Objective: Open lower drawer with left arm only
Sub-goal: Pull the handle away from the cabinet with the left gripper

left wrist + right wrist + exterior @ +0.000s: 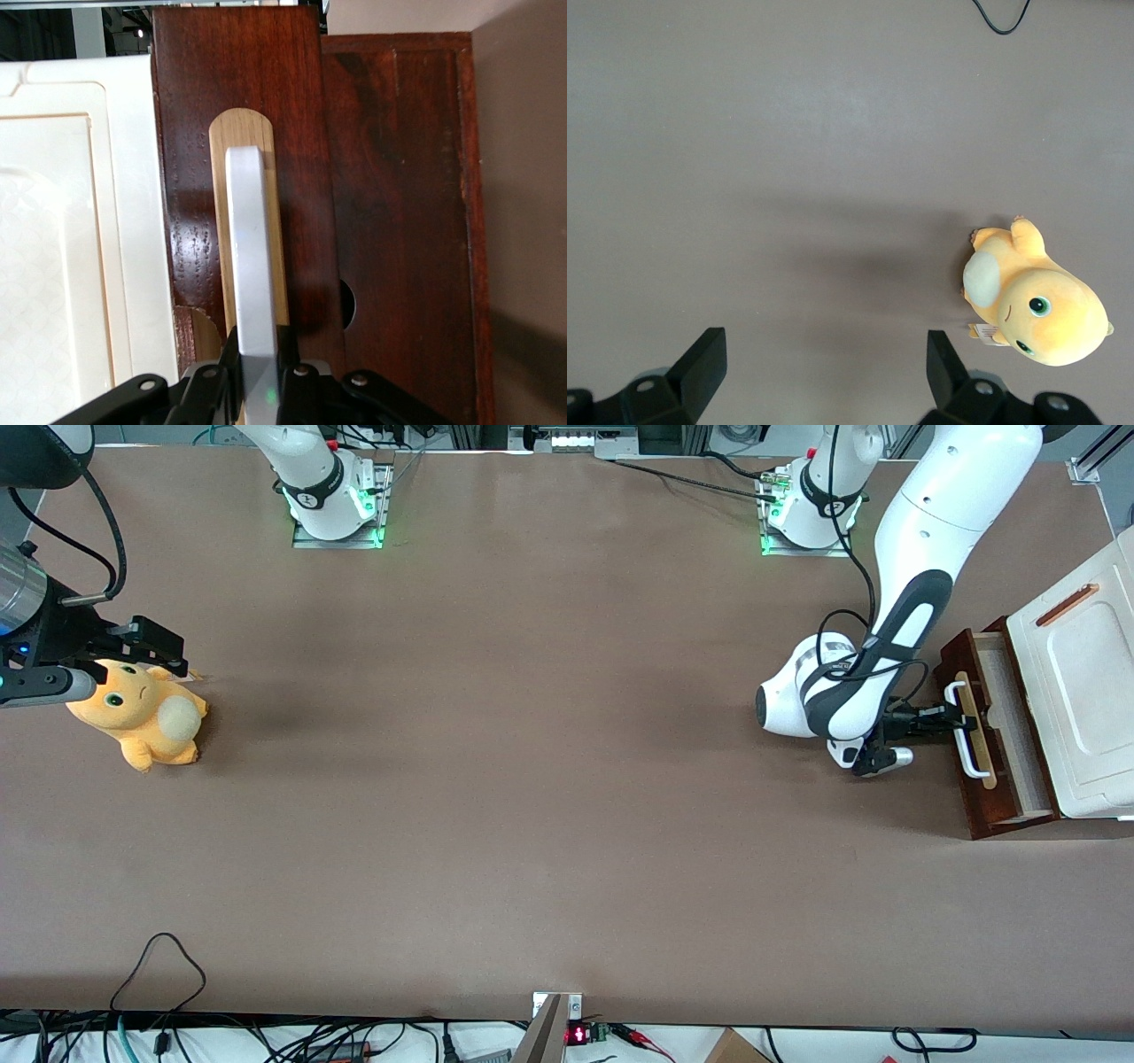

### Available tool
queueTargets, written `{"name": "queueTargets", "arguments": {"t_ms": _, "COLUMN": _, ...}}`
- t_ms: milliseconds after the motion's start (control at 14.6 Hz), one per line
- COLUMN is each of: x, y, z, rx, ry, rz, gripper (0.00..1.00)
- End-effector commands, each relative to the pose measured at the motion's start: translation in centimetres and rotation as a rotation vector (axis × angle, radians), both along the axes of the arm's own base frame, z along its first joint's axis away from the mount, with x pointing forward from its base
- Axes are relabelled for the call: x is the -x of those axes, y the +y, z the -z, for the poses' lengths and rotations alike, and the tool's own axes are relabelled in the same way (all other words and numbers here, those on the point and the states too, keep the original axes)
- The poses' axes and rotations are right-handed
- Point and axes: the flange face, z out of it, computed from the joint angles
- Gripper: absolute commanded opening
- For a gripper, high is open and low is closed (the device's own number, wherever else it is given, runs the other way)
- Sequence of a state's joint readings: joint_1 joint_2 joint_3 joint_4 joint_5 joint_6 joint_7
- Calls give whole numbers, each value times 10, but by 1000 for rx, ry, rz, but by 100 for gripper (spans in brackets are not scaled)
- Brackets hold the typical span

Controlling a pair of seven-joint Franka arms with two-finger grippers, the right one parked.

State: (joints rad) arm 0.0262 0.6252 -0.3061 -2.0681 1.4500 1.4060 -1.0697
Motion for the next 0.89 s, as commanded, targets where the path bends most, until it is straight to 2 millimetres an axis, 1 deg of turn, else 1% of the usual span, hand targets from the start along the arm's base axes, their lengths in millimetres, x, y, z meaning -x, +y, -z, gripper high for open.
{"name": "queueTargets", "arguments": {"t_ms": 0, "x": -11, "y": -71, "z": -8, "rx": 92, "ry": 39, "rz": 111, "gripper": 0}}
{"name": "queueTargets", "arguments": {"t_ms": 137, "x": -10, "y": -73, "z": -7, "rx": 96, "ry": 42, "rz": 110, "gripper": 0}}
{"name": "queueTargets", "arguments": {"t_ms": 205, "x": -10, "y": -72, "z": -8, "rx": 97, "ry": 44, "rz": 109, "gripper": 3}}
{"name": "queueTargets", "arguments": {"t_ms": 274, "x": -10, "y": -71, "z": -8, "rx": 97, "ry": 46, "rz": 105, "gripper": 16}}
{"name": "queueTargets", "arguments": {"t_ms": 342, "x": -11, "y": -68, "z": -9, "rx": 97, "ry": 47, "rz": 100, "gripper": 25}}
{"name": "queueTargets", "arguments": {"t_ms": 411, "x": -11, "y": -67, "z": -9, "rx": 97, "ry": 55, "rz": 99, "gripper": 48}}
{"name": "queueTargets", "arguments": {"t_ms": 479, "x": -12, "y": -65, "z": -11, "rx": 100, "ry": 53, "rz": 98, "gripper": 78}}
{"name": "queueTargets", "arguments": {"t_ms": 616, "x": -15, "y": -65, "z": -17, "rx": 100, "ry": 41, "rz": 96, "gripper": 97}}
{"name": "queueTargets", "arguments": {"t_ms": 685, "x": -17, "y": -66, "z": -22, "rx": 105, "ry": 32, "rz": 98, "gripper": 99}}
{"name": "queueTargets", "arguments": {"t_ms": 753, "x": -20, "y": -67, "z": -30, "rx": 112, "ry": 30, "rz": 96, "gripper": 100}}
{"name": "queueTargets", "arguments": {"t_ms": 822, "x": -26, "y": -69, "z": -42, "rx": 154, "ry": 33, "rz": 88, "gripper": 100}}
